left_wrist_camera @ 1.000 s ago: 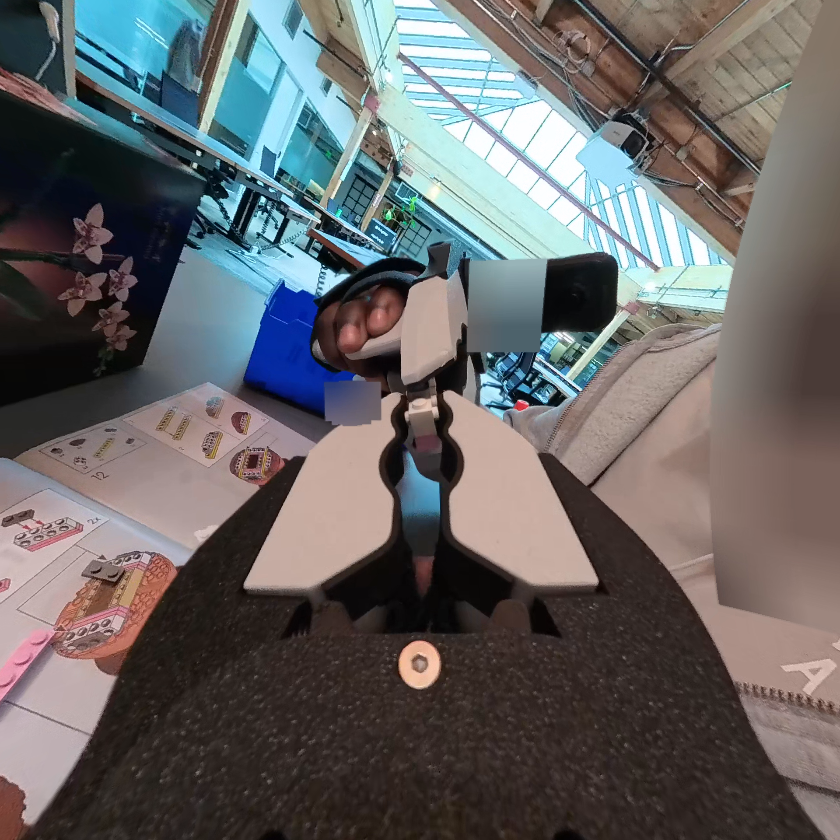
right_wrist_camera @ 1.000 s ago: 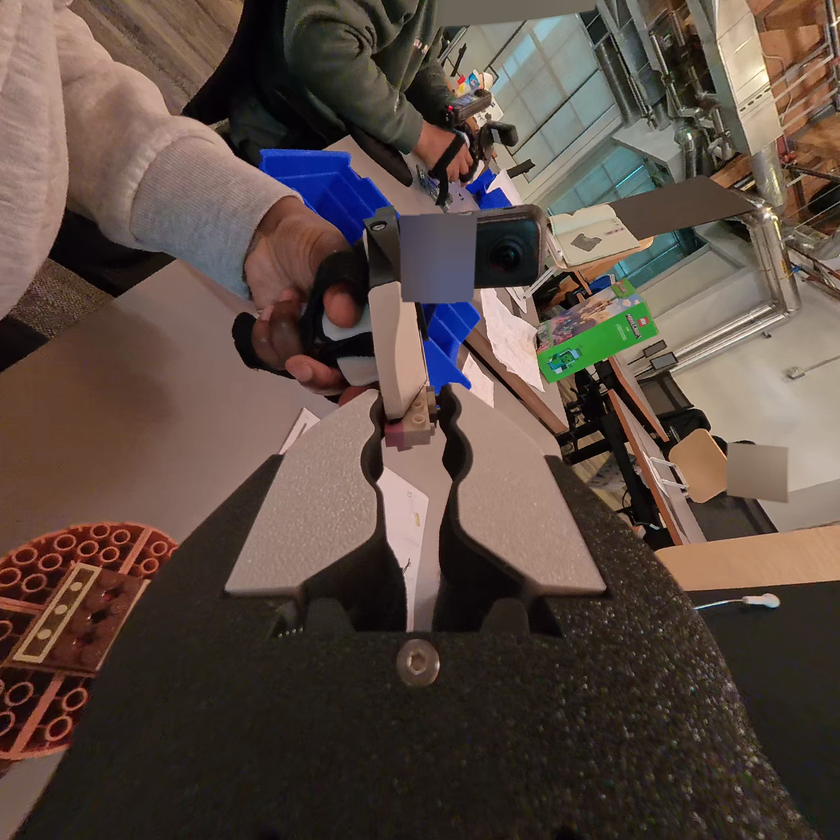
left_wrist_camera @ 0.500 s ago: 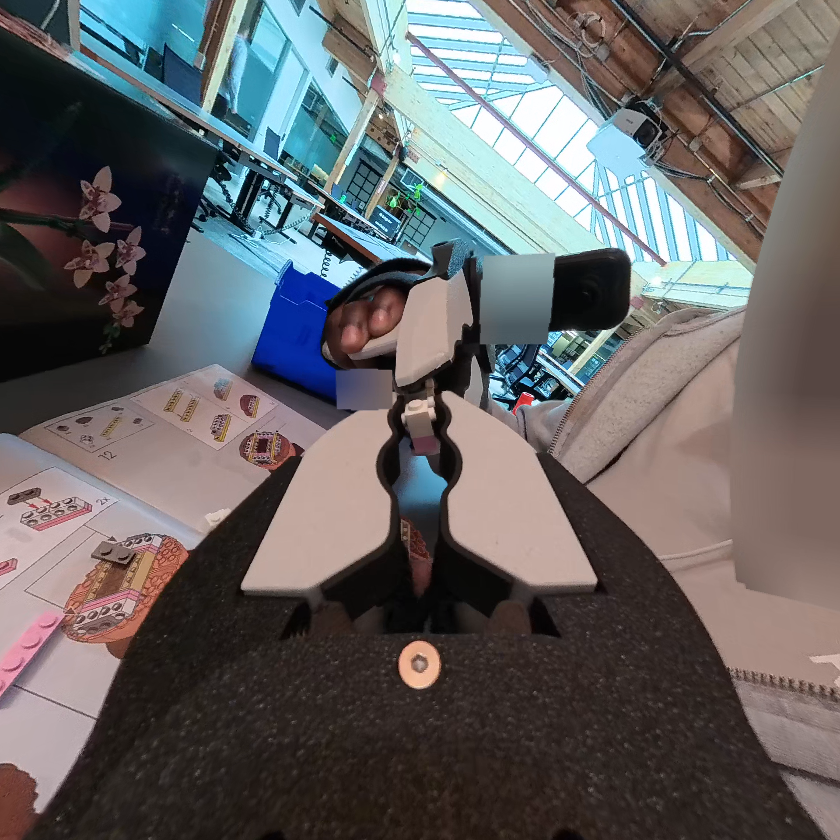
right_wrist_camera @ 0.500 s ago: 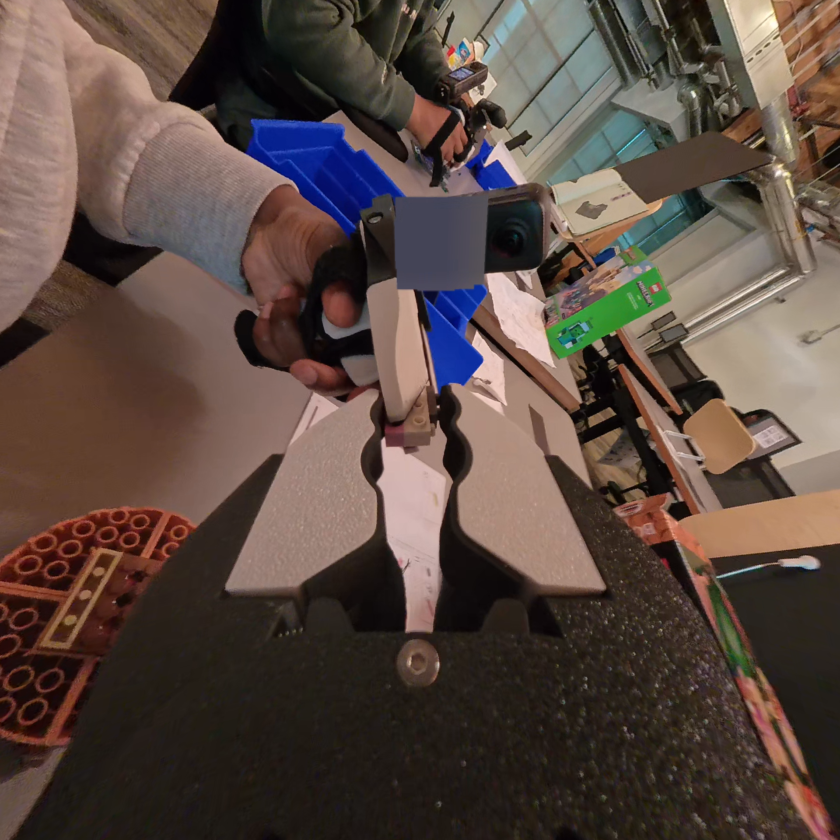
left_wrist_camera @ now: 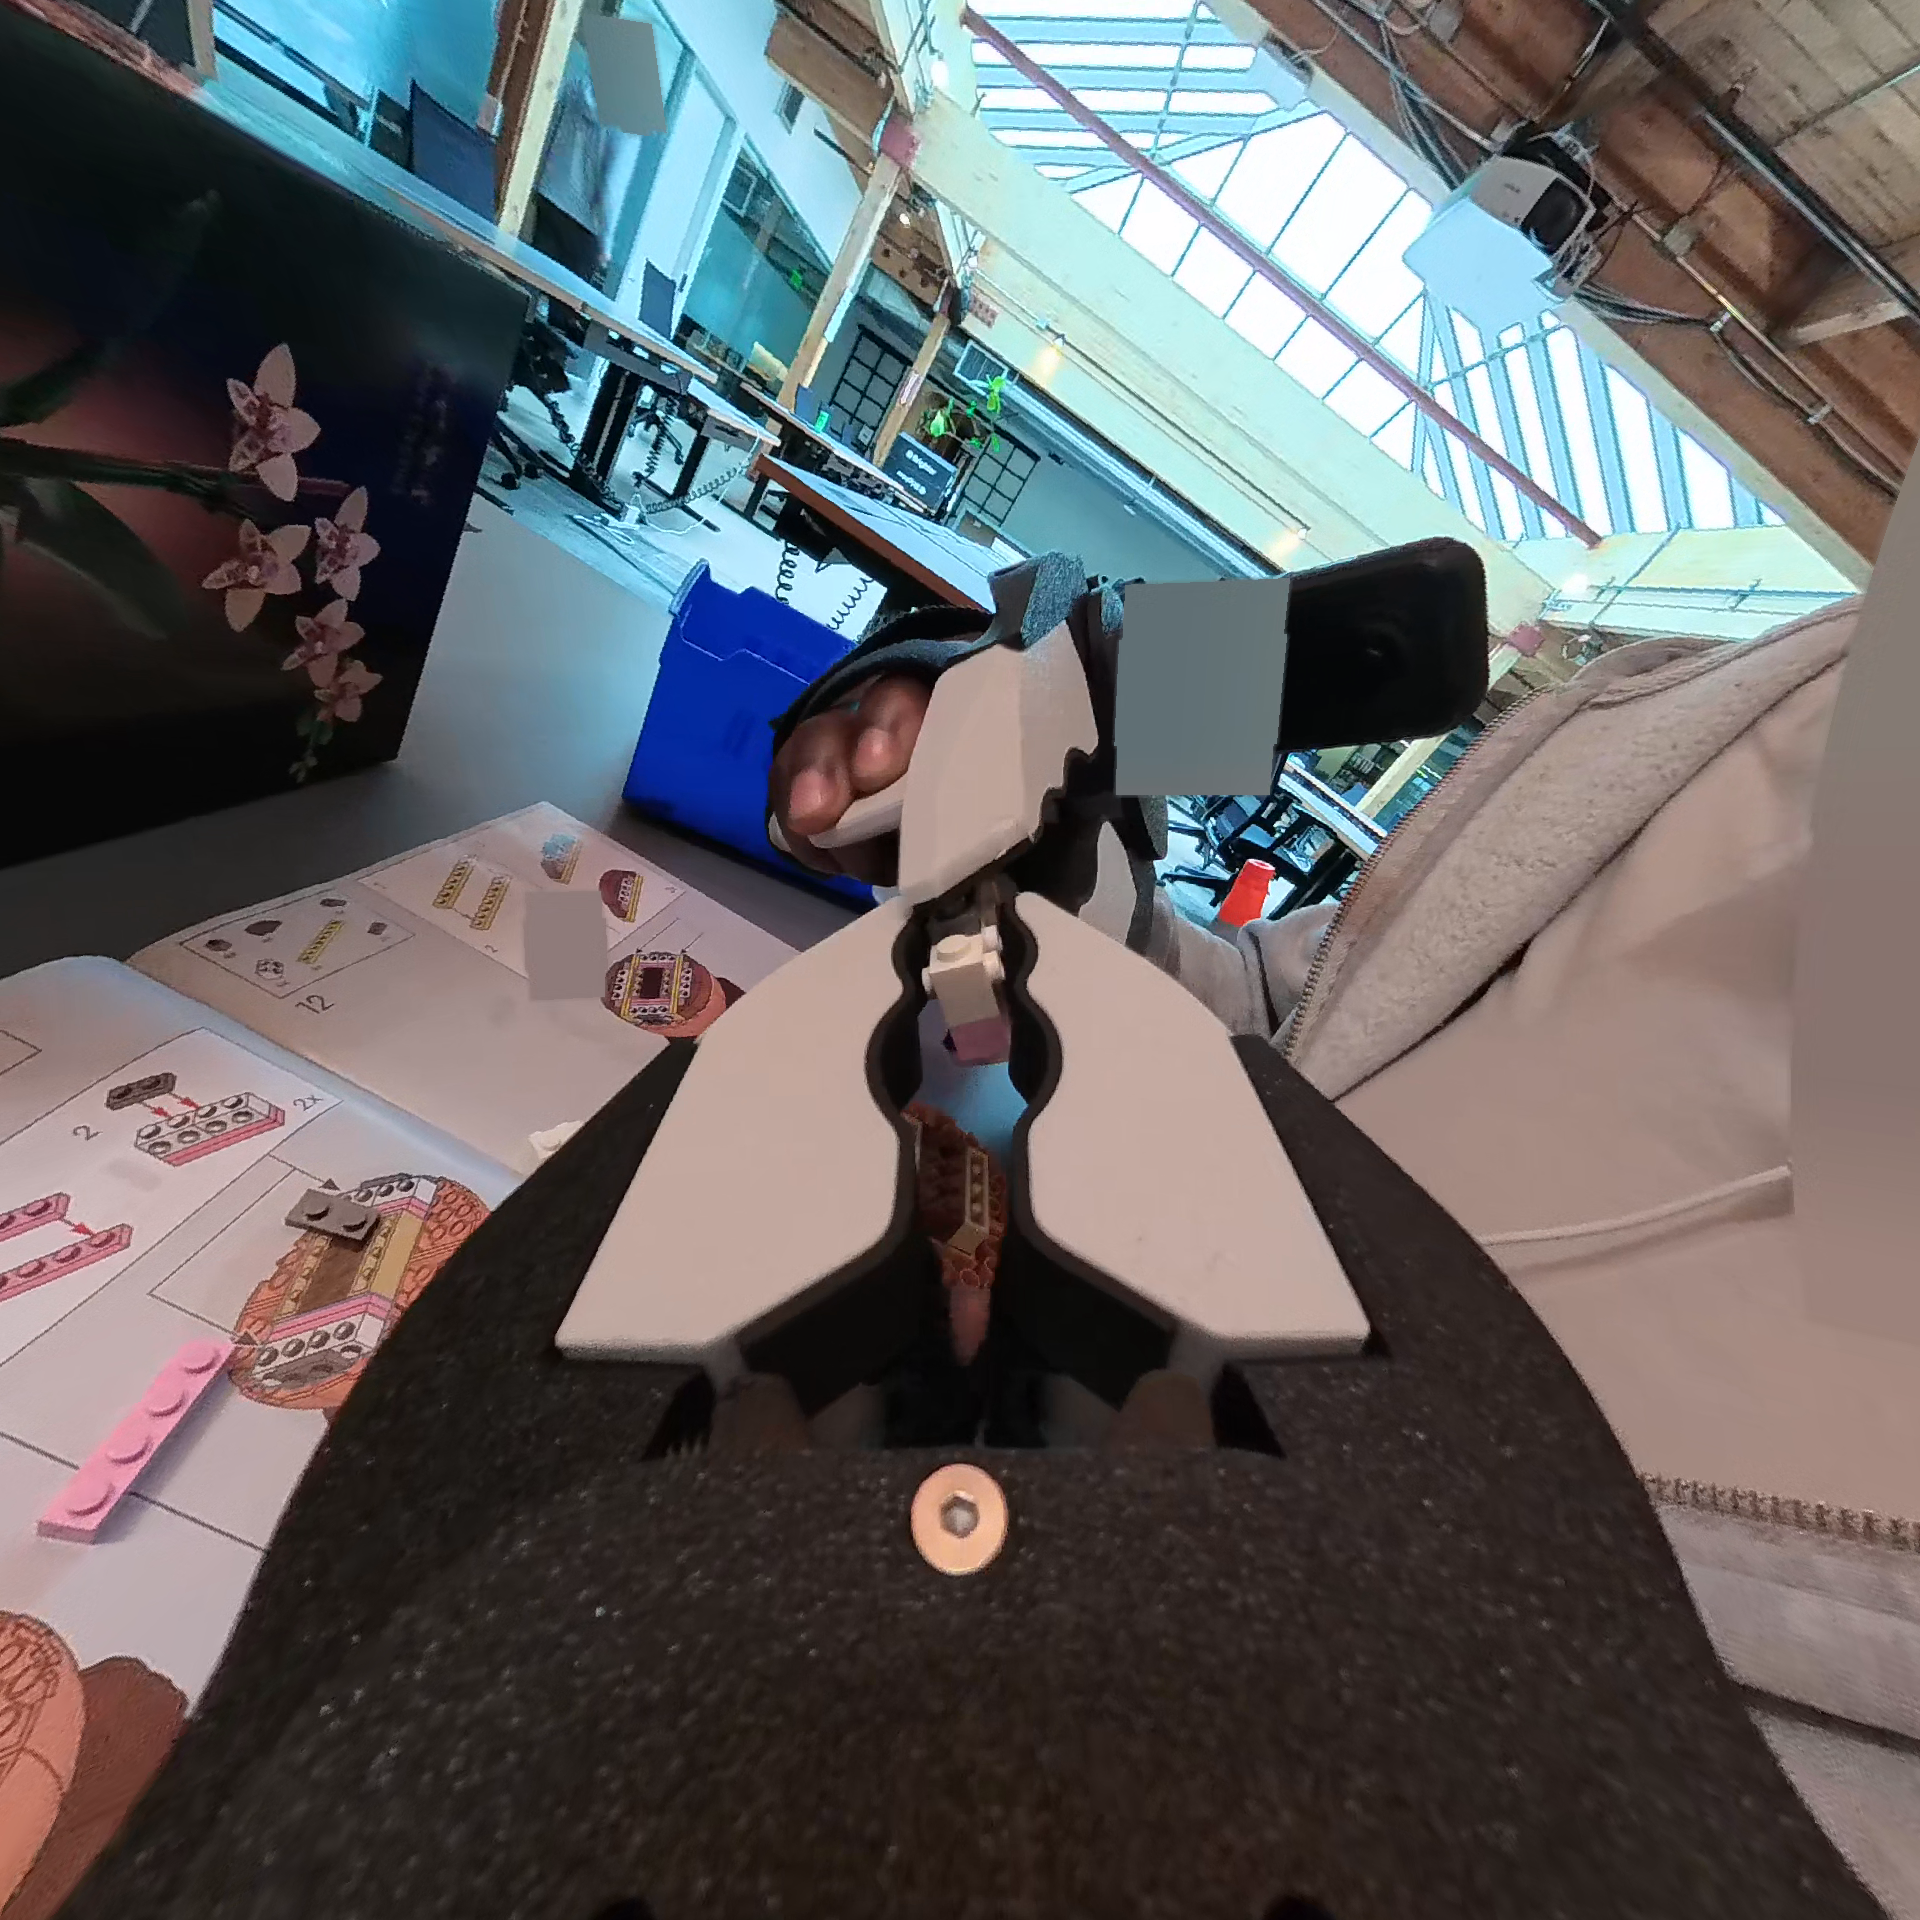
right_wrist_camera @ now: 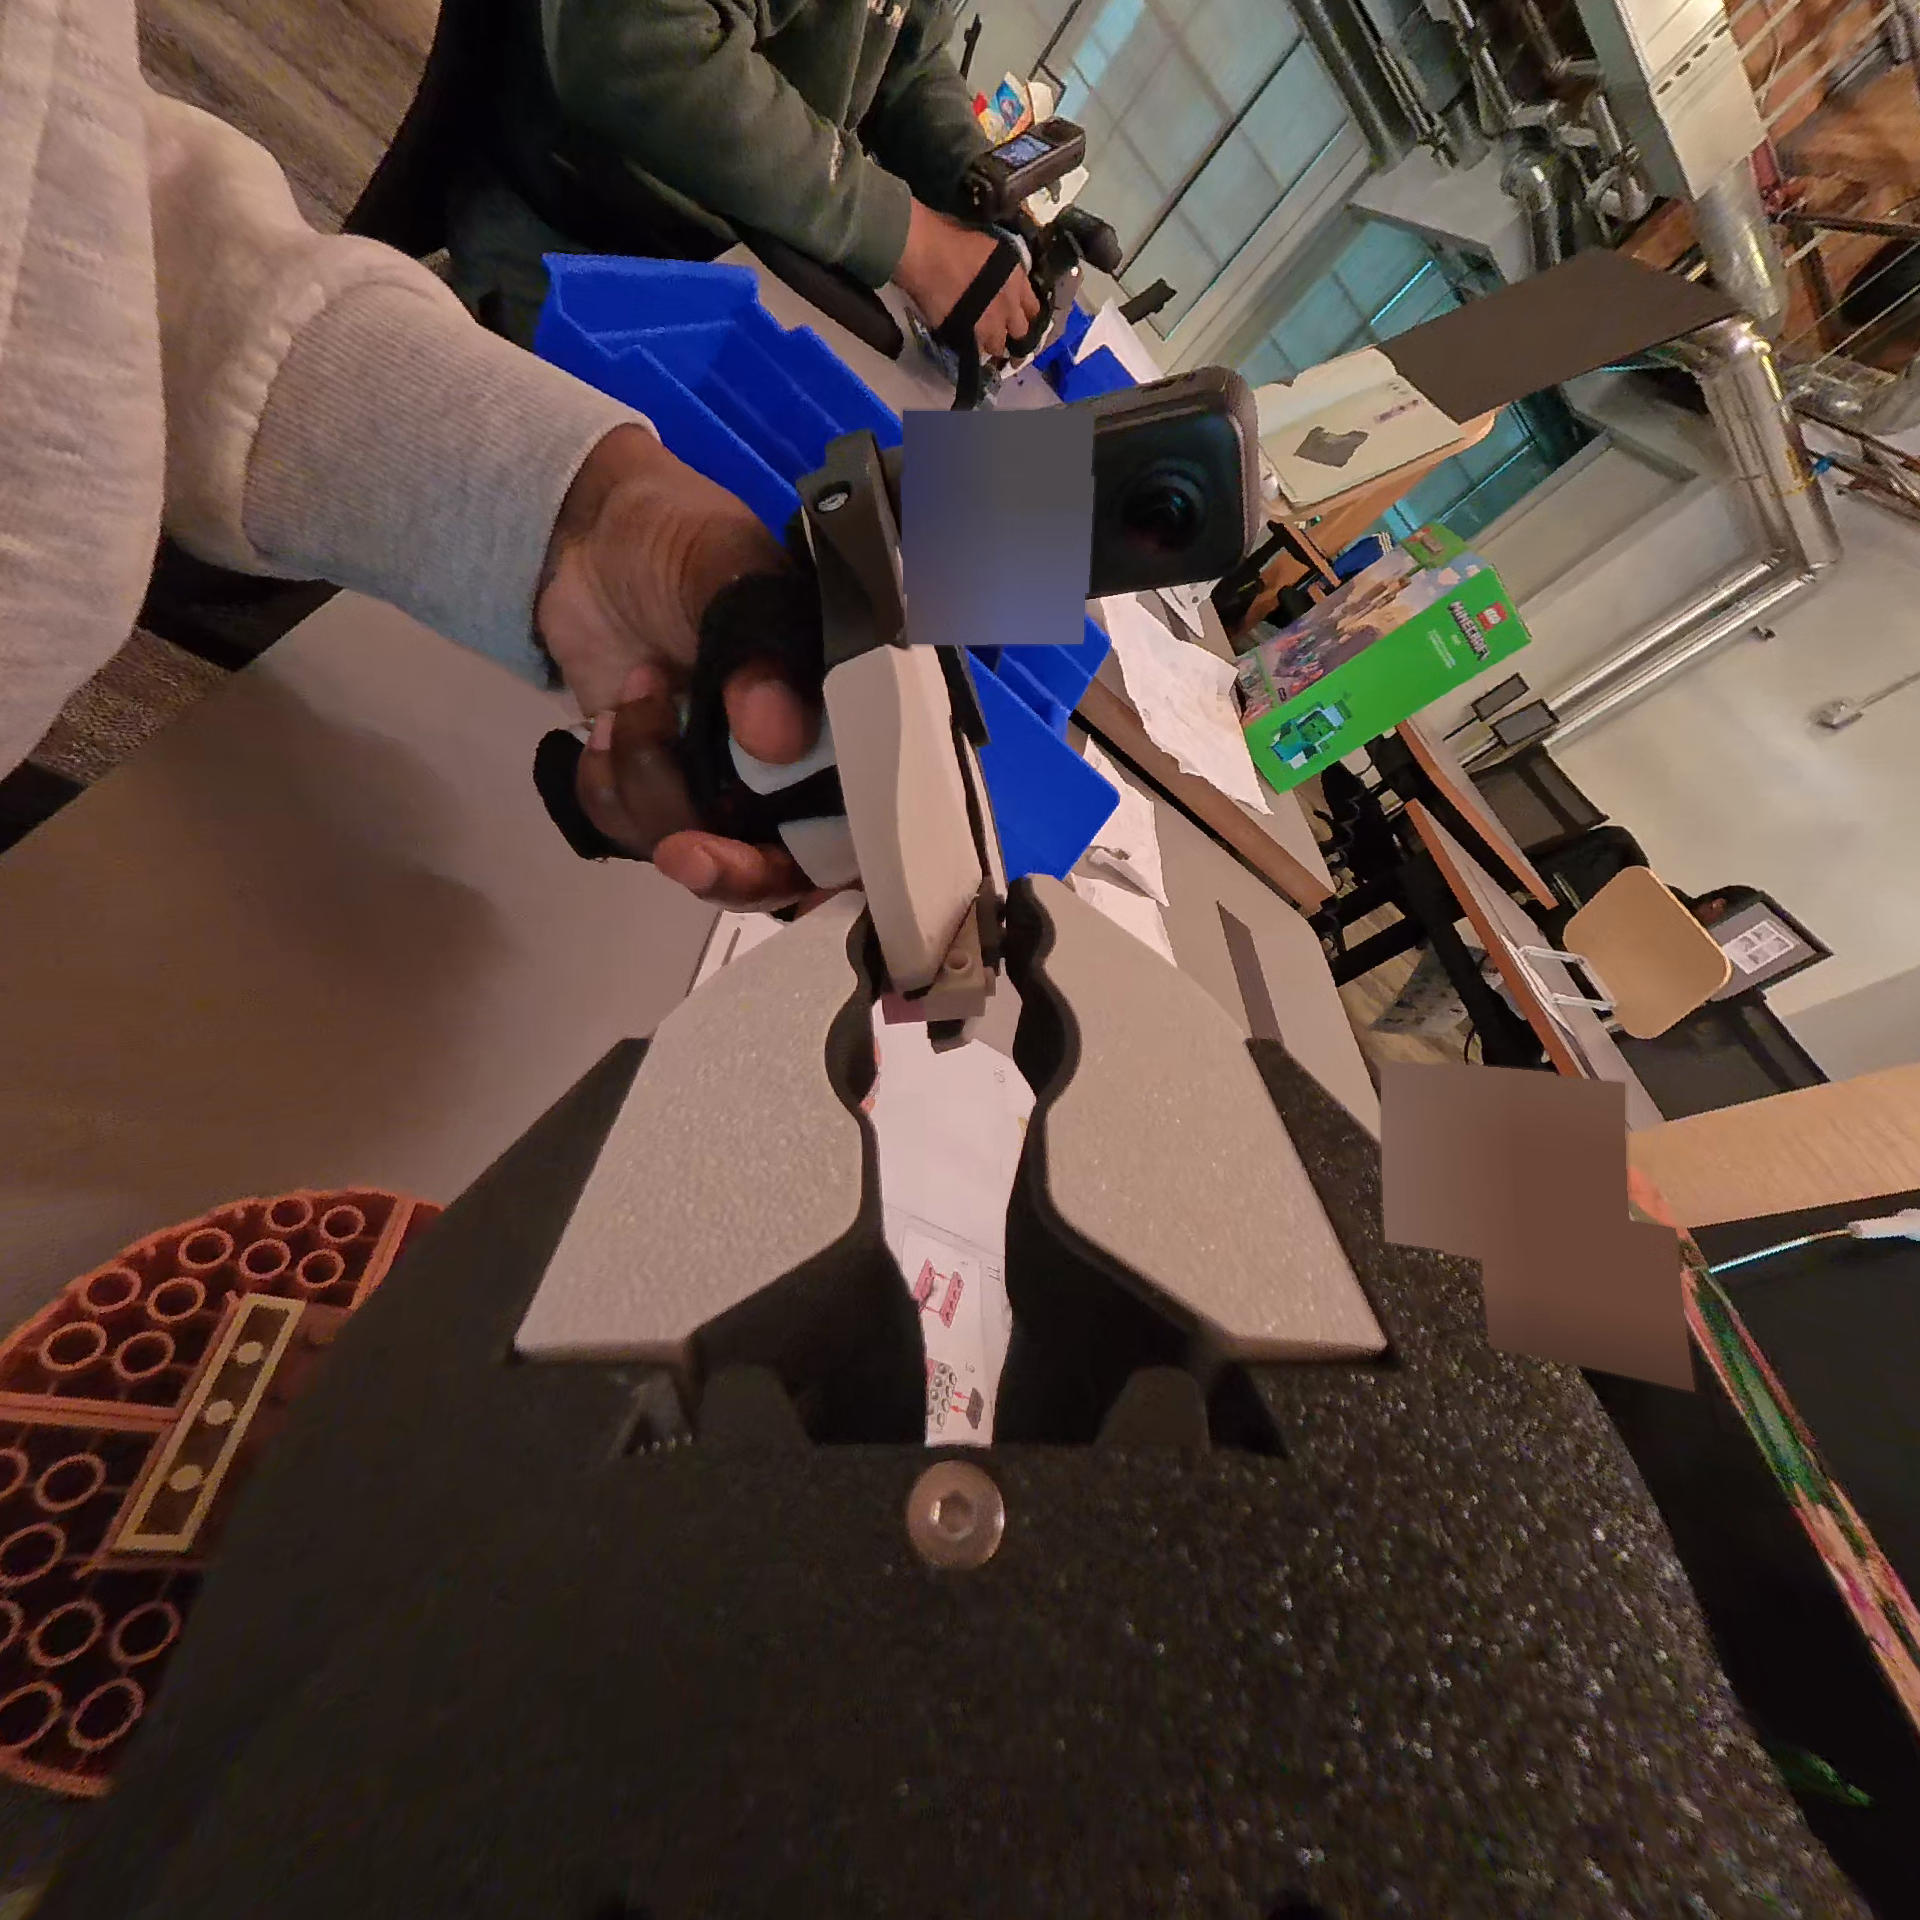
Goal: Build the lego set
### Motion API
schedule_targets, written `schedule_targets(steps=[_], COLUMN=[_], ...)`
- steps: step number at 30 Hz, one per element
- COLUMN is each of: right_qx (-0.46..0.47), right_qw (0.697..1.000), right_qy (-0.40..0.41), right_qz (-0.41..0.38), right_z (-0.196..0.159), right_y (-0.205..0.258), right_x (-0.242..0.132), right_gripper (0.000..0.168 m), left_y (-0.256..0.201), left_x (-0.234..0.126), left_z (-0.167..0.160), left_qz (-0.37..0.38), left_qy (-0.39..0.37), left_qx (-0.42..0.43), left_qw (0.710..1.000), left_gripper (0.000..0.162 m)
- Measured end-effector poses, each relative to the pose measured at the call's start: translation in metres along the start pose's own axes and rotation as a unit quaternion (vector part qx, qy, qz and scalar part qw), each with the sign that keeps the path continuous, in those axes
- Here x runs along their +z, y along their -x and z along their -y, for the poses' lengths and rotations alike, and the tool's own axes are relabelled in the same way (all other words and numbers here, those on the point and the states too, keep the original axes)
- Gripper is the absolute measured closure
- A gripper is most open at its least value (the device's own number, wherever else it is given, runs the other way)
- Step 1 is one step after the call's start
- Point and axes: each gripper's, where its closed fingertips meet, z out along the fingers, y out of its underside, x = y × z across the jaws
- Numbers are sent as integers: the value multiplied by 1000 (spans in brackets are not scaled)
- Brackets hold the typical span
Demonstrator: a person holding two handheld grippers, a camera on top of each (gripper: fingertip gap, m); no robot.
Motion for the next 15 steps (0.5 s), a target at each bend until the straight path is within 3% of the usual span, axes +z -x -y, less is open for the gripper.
schedule_targets(steps=[8,15], right_qx=[31,71], right_qw=[1000,997], right_qy=[-5,-5], right_qz=[-2,-1], right_z=[-9,-16], right_y=[6,13], right_x=[1,-4], right_gripper=[146,145], left_y=[9,11], left_x=[0,3], left_z=[-8,-16], left_qz=[18,15], left_qy=[9,8], left_qx=[-4,-17], left_qw=[1000,1000], left_gripper=[143,151])
